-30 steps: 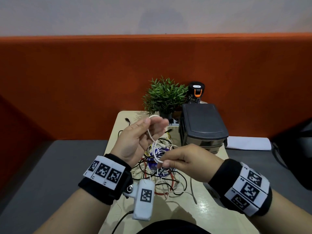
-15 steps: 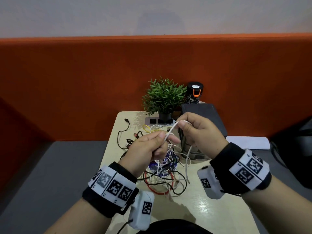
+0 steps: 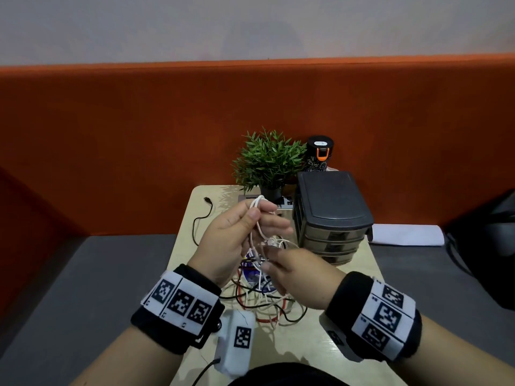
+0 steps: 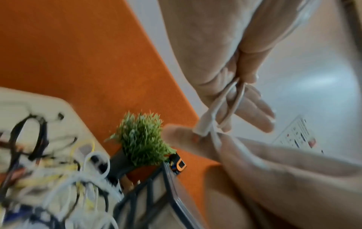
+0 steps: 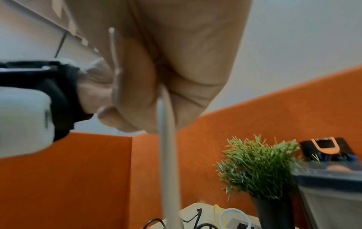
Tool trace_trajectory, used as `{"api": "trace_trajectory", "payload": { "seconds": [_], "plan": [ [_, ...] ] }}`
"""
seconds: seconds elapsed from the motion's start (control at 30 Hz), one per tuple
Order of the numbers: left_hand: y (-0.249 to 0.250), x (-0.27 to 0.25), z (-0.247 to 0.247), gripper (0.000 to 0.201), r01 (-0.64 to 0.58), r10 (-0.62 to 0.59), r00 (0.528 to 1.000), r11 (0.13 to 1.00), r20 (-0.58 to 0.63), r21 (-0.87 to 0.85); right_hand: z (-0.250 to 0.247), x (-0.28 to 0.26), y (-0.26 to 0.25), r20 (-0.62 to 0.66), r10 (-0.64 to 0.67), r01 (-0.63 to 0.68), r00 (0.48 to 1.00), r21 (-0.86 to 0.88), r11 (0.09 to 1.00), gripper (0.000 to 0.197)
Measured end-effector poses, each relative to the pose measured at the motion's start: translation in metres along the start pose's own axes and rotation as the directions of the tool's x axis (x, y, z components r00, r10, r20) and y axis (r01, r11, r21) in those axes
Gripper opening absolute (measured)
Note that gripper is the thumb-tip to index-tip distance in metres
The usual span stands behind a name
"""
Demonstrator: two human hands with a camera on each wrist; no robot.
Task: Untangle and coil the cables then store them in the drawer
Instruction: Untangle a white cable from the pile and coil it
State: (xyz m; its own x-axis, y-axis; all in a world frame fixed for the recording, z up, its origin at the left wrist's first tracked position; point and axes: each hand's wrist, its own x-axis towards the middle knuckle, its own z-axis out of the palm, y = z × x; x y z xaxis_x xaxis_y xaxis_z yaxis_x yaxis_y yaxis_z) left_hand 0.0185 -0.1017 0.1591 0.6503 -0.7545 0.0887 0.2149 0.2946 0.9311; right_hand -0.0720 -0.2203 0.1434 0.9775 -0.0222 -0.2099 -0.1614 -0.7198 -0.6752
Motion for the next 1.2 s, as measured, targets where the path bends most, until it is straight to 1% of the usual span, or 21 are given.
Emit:
{"api": "trace_trajectory", "payload": {
  "seconds": [0.07, 0.13, 0.2, 0.27, 0.3, 0.33, 0.43, 0.47, 0.53, 0.63, 0.7, 0.77, 0.83, 0.87, 0.93, 0.97, 1.03, 1.07, 1.1, 1.13, 1.2],
  "plan": [
    [0.001, 0.003, -0.003, 0.026, -0.043, 0.043, 0.999, 0.993, 0.006, 0.112, -0.001, -0.005, -0.002, -0.012, -0.05, 0.048, 0.999, -0.118, 0.992, 0.02],
    [0.001, 0.004, -0.007, 0.025, -0.049, 0.045, 0.999, 0.965, 0.021, 0.259, -0.008, -0.008, -0.005, -0.077, -0.096, 0.084, 0.992, -0.148, 0.985, 0.021],
    [-0.003, 0.004, -0.011, 0.026, -0.061, 0.049, 0.998, 0.889, 0.039, 0.454, -0.017, -0.012, -0.009, -0.13, -0.126, 0.107, 0.983, -0.145, 0.984, 0.017],
    [-0.008, 0.002, -0.012, 0.025, -0.097, 0.06, 0.995, 0.765, 0.079, 0.636, -0.027, -0.014, -0.011, -0.163, -0.15, 0.13, 0.975, -0.126, 0.983, 0.016],
    [-0.011, 0.001, -0.011, 0.025, -0.118, 0.052, 0.992, 0.722, 0.117, 0.682, -0.032, -0.014, -0.011, -0.183, -0.152, 0.134, 0.971, -0.105, 0.985, 0.016],
    [-0.013, 0.0, -0.009, 0.025, -0.123, 0.031, 0.989, 0.718, 0.144, 0.685, -0.038, -0.015, -0.01, -0.212, -0.152, 0.138, 0.965, -0.081, 0.987, 0.017],
    [-0.013, -0.003, -0.002, 0.028, -0.072, -0.003, 0.992, 0.817, 0.129, 0.571, -0.056, -0.016, -0.008, -0.299, -0.155, 0.162, 0.942, -0.001, 0.987, 0.023],
    [-0.011, -0.003, 0.0, 0.029, -0.068, -0.003, 0.991, 0.841, 0.131, 0.537, -0.062, -0.015, -0.006, -0.326, -0.166, 0.188, 0.931, 0.036, 0.982, 0.024],
    [-0.005, -0.003, 0.004, 0.034, -0.081, -0.008, 0.983, 0.875, 0.181, 0.477, -0.069, -0.011, -0.004, -0.357, -0.206, 0.267, 0.911, 0.133, 0.954, 0.022],
    [0.004, 0.0, 0.001, 0.029, -0.042, -0.029, 0.978, 0.943, 0.207, 0.331, -0.069, 0.002, 0.002, -0.406, -0.239, 0.39, 0.882, 0.345, 0.854, 0.007],
    [0.009, 0.001, -0.001, 0.028, -0.015, -0.034, 0.979, 0.971, 0.199, 0.237, -0.066, 0.01, 0.007, -0.454, -0.196, 0.425, 0.869, 0.483, 0.765, 0.014],
    [0.012, 0.002, -0.001, 0.029, -0.012, -0.014, 0.98, 0.991, 0.199, 0.132, -0.058, 0.015, 0.007, -0.471, -0.148, 0.422, 0.87, 0.555, 0.717, 0.014],
    [0.015, 0.003, 0.001, 0.026, -0.036, 0.032, 0.98, 0.999, 0.198, 0.016, -0.042, 0.018, 0.006, -0.416, -0.106, 0.361, 0.903, 0.6, 0.714, 0.019],
    [0.017, 0.003, 0.002, 0.025, -0.057, 0.059, 0.982, 0.998, 0.18, -0.02, -0.032, 0.019, 0.005, -0.351, -0.092, 0.31, 0.932, 0.638, 0.705, 0.021],
    [0.02, 0.007, 0.003, 0.024, -0.097, 0.1, 0.99, 0.995, 0.097, -0.029, -0.013, 0.021, 0.007, -0.17, -0.07, 0.171, 0.983, 0.703, 0.691, 0.019],
    [0.021, 0.008, 0.003, 0.024, -0.108, 0.11, 0.993, 0.994, 0.039, -0.03, -0.005, 0.021, 0.008, -0.073, -0.076, 0.105, 0.994, 0.681, 0.725, 0.02],
    [0.022, 0.012, 0.001, 0.021, -0.135, 0.133, 0.99, 0.99, -0.046, -0.04, 0.003, 0.017, 0.008, 0.067, -0.122, 0.07, 0.99, 0.517, 0.853, 0.024],
    [0.021, 0.013, 0.0, 0.02, -0.152, 0.152, 0.986, 0.988, -0.062, 0.009, 0.004, 0.014, 0.006, 0.106, -0.132, 0.074, 0.986, 0.433, 0.898, 0.025],
    [0.019, 0.014, -0.002, 0.018, -0.16, 0.17, 0.983, 0.979, -0.069, 0.126, 0.002, 0.011, 0.003, 0.122, -0.131, 0.077, 0.984, 0.372, 0.925, 0.023],
    [0.016, 0.013, -0.005, 0.018, -0.159, 0.184, 0.981, 0.946, -0.064, 0.282, -0.002, 0.009, 0.0, 0.116, -0.125, 0.082, 0.985, 0.319, 0.944, 0.019],
    [0.008, 0.011, -0.011, 0.019, -0.143, 0.19, 0.982, 0.802, -0.021, 0.58, -0.012, 0.003, -0.004, 0.087, -0.123, 0.1, 0.989, 0.229, 0.968, 0.012]
  ]
}}
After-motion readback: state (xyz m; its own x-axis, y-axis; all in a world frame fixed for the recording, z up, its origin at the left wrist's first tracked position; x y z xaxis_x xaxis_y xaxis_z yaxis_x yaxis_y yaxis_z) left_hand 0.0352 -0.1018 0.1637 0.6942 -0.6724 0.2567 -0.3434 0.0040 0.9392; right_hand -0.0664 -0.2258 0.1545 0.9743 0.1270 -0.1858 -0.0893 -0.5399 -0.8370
